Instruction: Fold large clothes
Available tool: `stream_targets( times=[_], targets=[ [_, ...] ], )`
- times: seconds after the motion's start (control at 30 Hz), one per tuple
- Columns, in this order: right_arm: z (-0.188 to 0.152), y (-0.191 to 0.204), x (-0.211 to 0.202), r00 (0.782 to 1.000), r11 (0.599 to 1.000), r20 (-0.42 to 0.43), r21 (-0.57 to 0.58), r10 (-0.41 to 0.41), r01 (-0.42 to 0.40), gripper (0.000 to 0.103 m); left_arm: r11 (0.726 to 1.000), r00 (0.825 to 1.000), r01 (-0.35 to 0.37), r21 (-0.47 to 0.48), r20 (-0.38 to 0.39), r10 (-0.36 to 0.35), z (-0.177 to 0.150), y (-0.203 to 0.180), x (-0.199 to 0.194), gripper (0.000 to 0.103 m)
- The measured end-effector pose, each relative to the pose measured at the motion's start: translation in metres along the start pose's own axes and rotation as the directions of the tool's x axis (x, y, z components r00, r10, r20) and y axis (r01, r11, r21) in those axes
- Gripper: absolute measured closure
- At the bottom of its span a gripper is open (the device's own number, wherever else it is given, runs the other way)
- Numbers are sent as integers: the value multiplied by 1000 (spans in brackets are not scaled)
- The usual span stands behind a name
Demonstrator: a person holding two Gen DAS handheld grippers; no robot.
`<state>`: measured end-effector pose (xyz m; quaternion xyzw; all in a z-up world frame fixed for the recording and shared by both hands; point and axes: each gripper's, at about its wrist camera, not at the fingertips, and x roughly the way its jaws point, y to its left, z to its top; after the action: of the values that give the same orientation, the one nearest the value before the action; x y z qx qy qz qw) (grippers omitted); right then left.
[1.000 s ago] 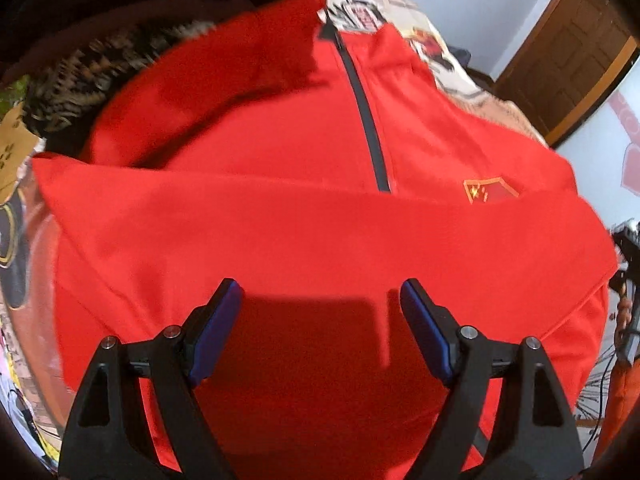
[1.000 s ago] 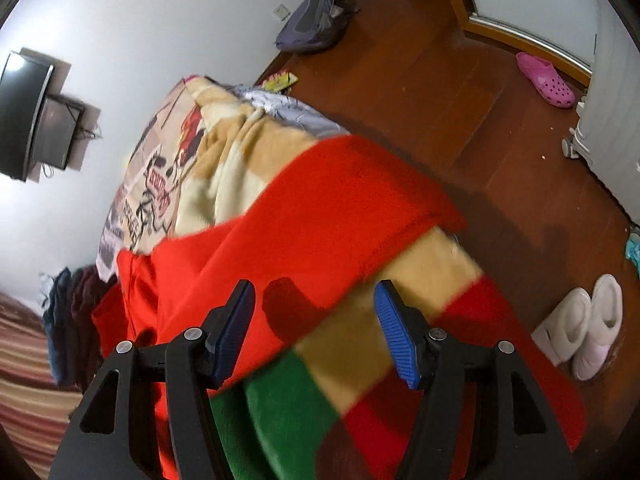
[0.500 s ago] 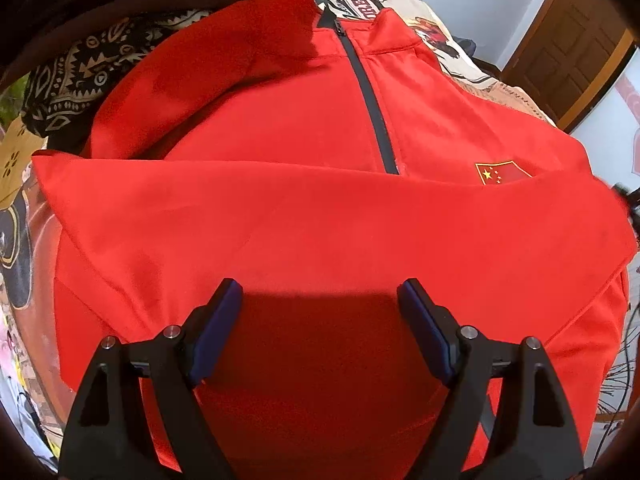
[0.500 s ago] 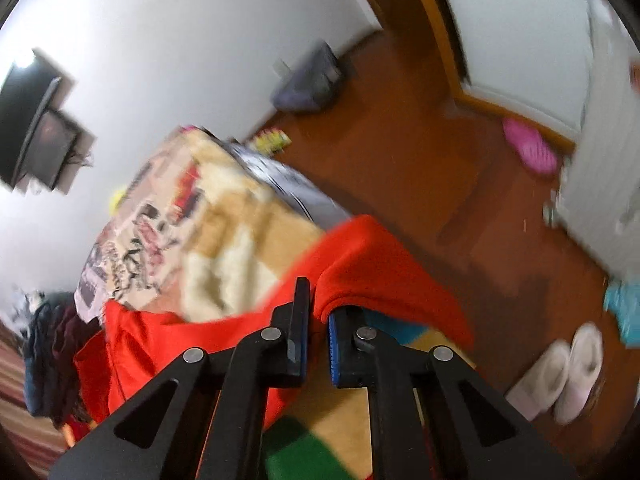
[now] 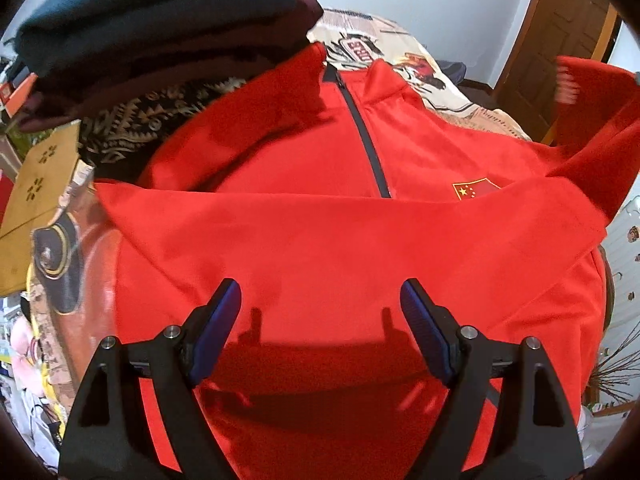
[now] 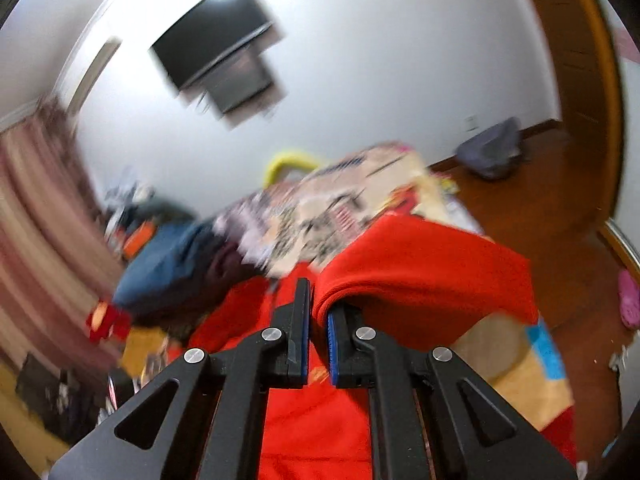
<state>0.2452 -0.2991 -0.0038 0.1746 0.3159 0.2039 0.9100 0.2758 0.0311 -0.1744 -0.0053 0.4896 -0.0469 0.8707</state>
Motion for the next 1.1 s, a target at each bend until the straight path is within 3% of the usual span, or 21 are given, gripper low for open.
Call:
stream_targets(
  times=[0.13,0.23,0.37,0.43,0.53,0.6,0.67,0.73,0.77,0.87,1.1],
  targets=[
    [-50,22,52,980,998,-199,-51,17,-28,97,1000,1000,-16,15,13,16,-7,5,-11,22],
    [-91,25,86,939,997,-343,-82,-18,-11,97,1000,1000,-15,18,5,15,-14,8,-14,22],
    [-124,23,100,896,988,-434,-154,-96,32,96,999,1000,-19,26,-1,19,-16,7,-15,22],
    [-128,25,98,887,984,-448,-175,-112,36,96,1000,1000,-11,29,-1,11,-14,4,-16,22],
    [-123,21,89,887,985,-451,-170,-96,20,94,999,1000,0,43,12,0,-3,-6,-17,22],
    [-116,20,82,893,987,-441,-160,-90,21,88,998,1000,13,64,25,-14,8,-19,-19,22],
    [-106,14,66,913,989,-400,-148,-83,26,66,995,998,35,90,40,-39,20,-35,-21,22],
    [-100,13,53,940,988,-328,-147,-93,46,58,990,997,51,132,59,-59,34,-56,-24,22],
    [-95,7,42,953,987,-285,-146,-105,65,58,986,995,57,159,71,-69,40,-68,-26,22],
    [-84,-14,19,964,982,-208,-125,-165,141,58,966,988,98,238,91,-123,61,-109,-29,22],
    [-76,-56,15,947,963,-174,-66,-269,261,58,916,976,187,356,40,-214,92,-186,-5,22]
  ],
)
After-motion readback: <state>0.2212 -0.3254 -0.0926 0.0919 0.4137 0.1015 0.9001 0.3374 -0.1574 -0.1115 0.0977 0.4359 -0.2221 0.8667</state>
